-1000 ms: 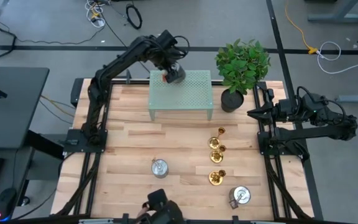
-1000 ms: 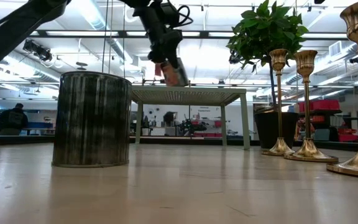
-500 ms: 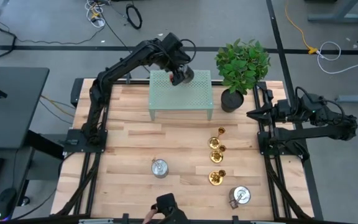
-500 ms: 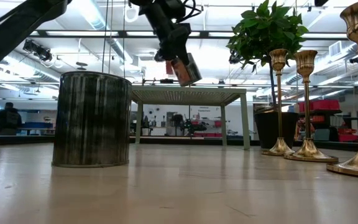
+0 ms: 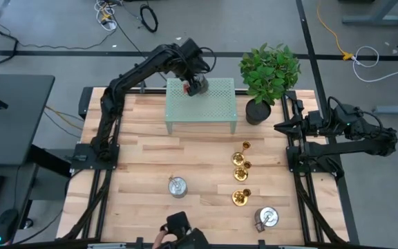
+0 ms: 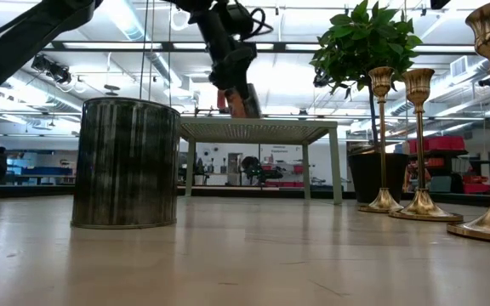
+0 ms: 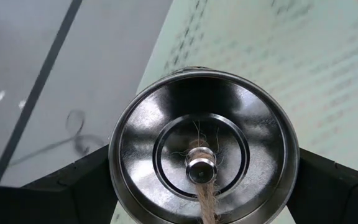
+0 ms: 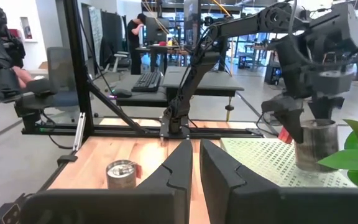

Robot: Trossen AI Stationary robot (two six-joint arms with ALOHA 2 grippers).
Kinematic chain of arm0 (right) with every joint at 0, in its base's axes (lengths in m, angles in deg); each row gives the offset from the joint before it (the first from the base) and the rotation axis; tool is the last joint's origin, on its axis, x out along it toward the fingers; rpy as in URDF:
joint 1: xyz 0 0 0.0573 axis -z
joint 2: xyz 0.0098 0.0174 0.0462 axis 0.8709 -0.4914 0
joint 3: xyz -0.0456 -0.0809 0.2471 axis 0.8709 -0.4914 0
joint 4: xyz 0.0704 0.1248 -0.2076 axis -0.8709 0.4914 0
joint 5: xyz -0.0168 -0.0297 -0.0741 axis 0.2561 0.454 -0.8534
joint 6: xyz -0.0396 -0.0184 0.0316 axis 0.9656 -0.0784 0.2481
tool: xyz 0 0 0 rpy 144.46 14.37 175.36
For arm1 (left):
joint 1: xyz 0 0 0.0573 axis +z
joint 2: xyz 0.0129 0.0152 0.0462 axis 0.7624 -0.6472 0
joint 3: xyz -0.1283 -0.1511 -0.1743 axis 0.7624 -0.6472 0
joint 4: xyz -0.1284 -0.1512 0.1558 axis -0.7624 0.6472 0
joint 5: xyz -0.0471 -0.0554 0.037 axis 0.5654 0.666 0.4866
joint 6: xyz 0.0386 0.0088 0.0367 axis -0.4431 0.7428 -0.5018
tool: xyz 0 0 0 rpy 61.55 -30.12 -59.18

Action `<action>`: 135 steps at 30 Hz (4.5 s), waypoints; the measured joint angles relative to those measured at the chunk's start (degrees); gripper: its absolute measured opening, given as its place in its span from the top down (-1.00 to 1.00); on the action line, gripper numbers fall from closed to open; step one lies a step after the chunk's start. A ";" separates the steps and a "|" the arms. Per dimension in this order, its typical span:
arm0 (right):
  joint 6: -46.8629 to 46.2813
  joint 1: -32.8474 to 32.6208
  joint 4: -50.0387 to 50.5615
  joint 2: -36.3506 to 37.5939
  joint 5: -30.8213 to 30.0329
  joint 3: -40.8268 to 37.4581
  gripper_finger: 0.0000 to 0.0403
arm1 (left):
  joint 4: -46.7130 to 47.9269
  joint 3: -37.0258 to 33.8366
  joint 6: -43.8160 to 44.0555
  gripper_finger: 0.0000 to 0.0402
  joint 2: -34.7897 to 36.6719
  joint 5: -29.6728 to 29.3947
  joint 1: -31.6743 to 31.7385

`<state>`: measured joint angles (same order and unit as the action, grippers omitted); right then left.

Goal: Pick & Place candle stick holders
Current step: Put the top silver scented candle on the shelf, then put the left silver scented candle on the shelf aligned with the other silver scented candle

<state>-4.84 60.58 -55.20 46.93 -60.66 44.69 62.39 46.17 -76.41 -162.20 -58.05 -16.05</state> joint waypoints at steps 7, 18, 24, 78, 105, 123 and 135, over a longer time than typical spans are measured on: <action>0.00 0.00 -0.02 0.00 0.01 0.00 0.82 | 8.71 0.16 0.42 -0.82 1.02 -4.27 2.08; -0.01 0.00 -0.11 0.00 -0.01 0.00 0.82 | 14.36 0.33 2.55 -0.82 1.42 -1.31 7.11; -0.02 0.00 -0.13 0.00 -0.01 0.00 0.82 | 14.48 0.33 2.61 -0.82 1.42 2.13 9.08; -0.44 0.00 0.31 0.00 -0.01 -0.02 0.82 | 12.44 -0.24 4.05 -0.96 1.20 1.64 8.87; -0.42 0.00 0.31 0.00 -0.01 -0.02 0.82 | 12.28 -0.09 1.96 -0.96 1.22 0.41 8.87; -0.42 0.02 0.31 0.00 -0.01 -0.02 0.82 | 11.55 0.00 0.03 -0.96 2.88 0.34 8.90; -0.42 0.02 0.31 0.00 -0.01 -0.02 0.82 | 9.98 0.02 1.06 -0.96 8.67 4.78 8.68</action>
<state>-5.26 60.60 -54.90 46.93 -60.67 44.67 72.36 46.19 -75.35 -153.54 -53.27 -7.37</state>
